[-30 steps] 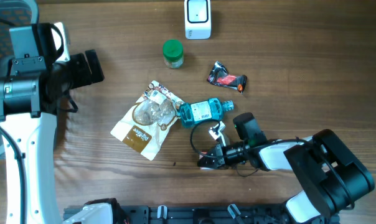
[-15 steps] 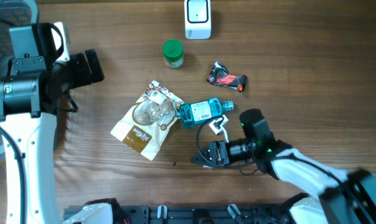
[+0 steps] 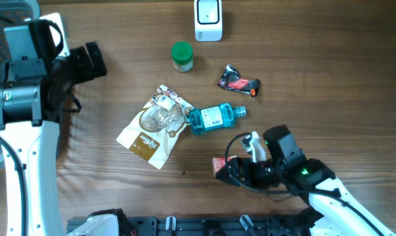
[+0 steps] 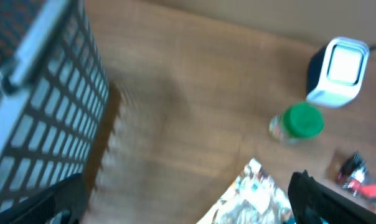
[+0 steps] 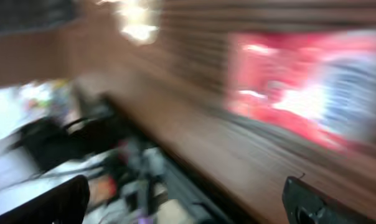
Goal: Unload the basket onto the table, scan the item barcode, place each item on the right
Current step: 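Close the right gripper on the Kleenex pack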
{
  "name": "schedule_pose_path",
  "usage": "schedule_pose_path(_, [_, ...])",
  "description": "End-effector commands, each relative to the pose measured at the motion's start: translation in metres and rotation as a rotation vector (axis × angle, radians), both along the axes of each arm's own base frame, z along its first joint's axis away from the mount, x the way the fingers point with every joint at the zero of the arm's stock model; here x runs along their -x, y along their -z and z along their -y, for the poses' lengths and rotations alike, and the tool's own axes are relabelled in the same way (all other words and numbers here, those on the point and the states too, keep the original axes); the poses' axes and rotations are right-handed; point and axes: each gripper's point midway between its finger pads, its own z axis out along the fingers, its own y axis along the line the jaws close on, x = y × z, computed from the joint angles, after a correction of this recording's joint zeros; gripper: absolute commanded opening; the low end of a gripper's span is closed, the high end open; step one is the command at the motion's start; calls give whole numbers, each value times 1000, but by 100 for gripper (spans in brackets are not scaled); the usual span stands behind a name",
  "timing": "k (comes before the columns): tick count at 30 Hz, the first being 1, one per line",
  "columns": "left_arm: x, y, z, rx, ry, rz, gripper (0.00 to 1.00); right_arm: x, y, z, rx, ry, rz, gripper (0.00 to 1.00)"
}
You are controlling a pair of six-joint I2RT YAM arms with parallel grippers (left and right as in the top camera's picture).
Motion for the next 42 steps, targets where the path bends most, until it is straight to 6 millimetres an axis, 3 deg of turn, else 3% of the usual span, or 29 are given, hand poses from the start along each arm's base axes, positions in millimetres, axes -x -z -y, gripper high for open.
schedule_pose_path(1, [-3, -24, 0, 15, -10, 96, 100, -46, -27, 19, 206, 89, 273, 100])
schedule_pose_path(3, [-6, -28, 0, 13, -10, 116, 100, -54, -49, 10, 201, 70, 360, 100])
schedule_pose_path(5, [-9, -31, -1, 11, -10, 134, 100, -60, -53, 13, 265, 82, 407, 100])
schedule_pose_path(11, [-32, -72, -9, -29, -38, 324, 100, -64, -2, 49, 642, 198, 338, 100])
schedule_pose_path(16, [-39, -113, -42, -135, -200, 489, 100, -48, 23, 19, 663, 129, 307, 100])
schedule_pose_path(19, [-36, -117, -50, -171, -240, 494, 100, -39, 23, 1, 645, 121, 338, 100])
schedule_pose_path(24, [-36, -115, -50, -206, -216, 479, 100, -35, 31, -1, 673, 116, 341, 100])
schedule_pose_path(30, [-36, -115, -50, -203, -218, 479, 100, -41, 59, -9, 722, 78, 339, 100])
schedule_pose_path(34, [-36, -115, -50, -203, -218, 479, 100, -36, 86, -1, 798, 98, 271, 100])
schedule_pose_path(37, [-36, -115, -50, -203, -218, 478, 100, -35, 89, -1, 802, 93, 265, 99])
schedule_pose_path(39, [-36, -115, -50, -203, -218, 478, 100, -35, 89, -2, 800, 91, 262, 91])
schedule_pose_path(41, [-36, -114, -50, -203, -217, 475, 100, -32, 89, -4, 788, 83, 246, 56])
schedule_pose_path(42, [-36, -114, -50, -203, -217, 473, 100, -31, 90, -5, 780, 78, 237, 50])
